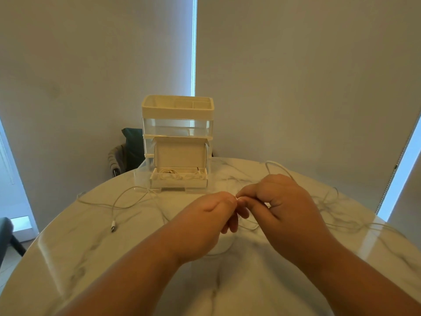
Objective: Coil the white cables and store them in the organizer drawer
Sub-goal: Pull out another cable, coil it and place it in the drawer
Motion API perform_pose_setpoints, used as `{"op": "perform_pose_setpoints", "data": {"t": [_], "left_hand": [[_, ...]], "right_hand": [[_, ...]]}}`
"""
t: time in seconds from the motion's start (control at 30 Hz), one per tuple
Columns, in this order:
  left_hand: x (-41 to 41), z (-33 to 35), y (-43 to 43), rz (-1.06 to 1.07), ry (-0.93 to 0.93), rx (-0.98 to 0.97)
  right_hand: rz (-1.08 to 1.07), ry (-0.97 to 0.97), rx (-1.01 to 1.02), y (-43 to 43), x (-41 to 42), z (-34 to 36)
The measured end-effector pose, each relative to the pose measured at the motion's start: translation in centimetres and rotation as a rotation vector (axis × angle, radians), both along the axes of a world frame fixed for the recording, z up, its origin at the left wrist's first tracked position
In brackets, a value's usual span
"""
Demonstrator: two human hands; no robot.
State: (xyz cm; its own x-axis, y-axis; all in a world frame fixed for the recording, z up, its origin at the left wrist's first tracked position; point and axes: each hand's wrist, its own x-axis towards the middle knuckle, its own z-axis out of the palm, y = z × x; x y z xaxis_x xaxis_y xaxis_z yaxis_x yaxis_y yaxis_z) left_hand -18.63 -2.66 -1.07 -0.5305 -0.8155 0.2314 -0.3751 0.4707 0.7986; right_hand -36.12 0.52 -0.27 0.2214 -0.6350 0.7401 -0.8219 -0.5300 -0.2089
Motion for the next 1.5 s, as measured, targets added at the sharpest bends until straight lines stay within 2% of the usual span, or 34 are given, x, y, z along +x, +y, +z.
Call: {"op": "perform_pose_setpoints", "data": {"t": [0.33, 0.53, 0.67, 0.73, 0.83, 0.97, 1.03, 1.2, 1.27, 1.4, 1.47, 1.5], "left_hand": [[0.2, 0.3, 0.2, -0.085, -0.080, 0.068], [0.1, -0.1, 0.0, -0.104, 0.017, 0.150], [0.3, 0.1, -0.1, -0.183, 0.181, 0.360], [0.3, 0.0, -0.1, -0.202, 0.223, 0.435], [0.0, -0.1, 0.2, -0.234, 0.244, 0.440], [-0.2, -0.1, 0.2, -0.247, 0.326, 0.452], [0.0, 0.4, 0.3, -0.277, 0.428, 0.502], [0.2, 1.2, 0.7, -0.343, 0.740, 0.684], [0.1, 1.2, 0.8, -0.385, 0.839, 0.757], [0.2, 1.1, 0.6, -0.325, 0.949, 0.793], [0.3, 1.1, 0.5, -0.299, 0.979, 0.788], [0.4, 1.2, 0.5, -0.298, 0.996, 0.787]], "right_hand": [[0.015, -0.034, -0.002, -0.7, -0.9, -0.2], [0.014, -0.040, 0.002, -1.0, -0.9, -0.3], [0.043, -0.094, 0.031, -1.0, -1.1, -0.3], [0.035, -0.179, 0.065, -1.3, -1.4, -0.5], [0.042, -0.318, 0.141, -1.7, -2.1, -0.7], [0.220, -0.496, 0.353, -1.8, -2.4, -0.5], [0.301, -0.574, 0.474, -2.0, -2.6, -0.5], [0.292, -0.674, 0.594, -2.6, -2.5, -1.3], [0.360, -0.808, 0.649, -2.7, -1.8, -1.5], [0.572, -1.231, 0.615, -2.2, -0.9, -0.6], [0.615, -1.298, 0.587, -2.0, -1.0, 0.0], [0.571, -1.252, 0.576, -2.0, -1.0, 0.0]]}}
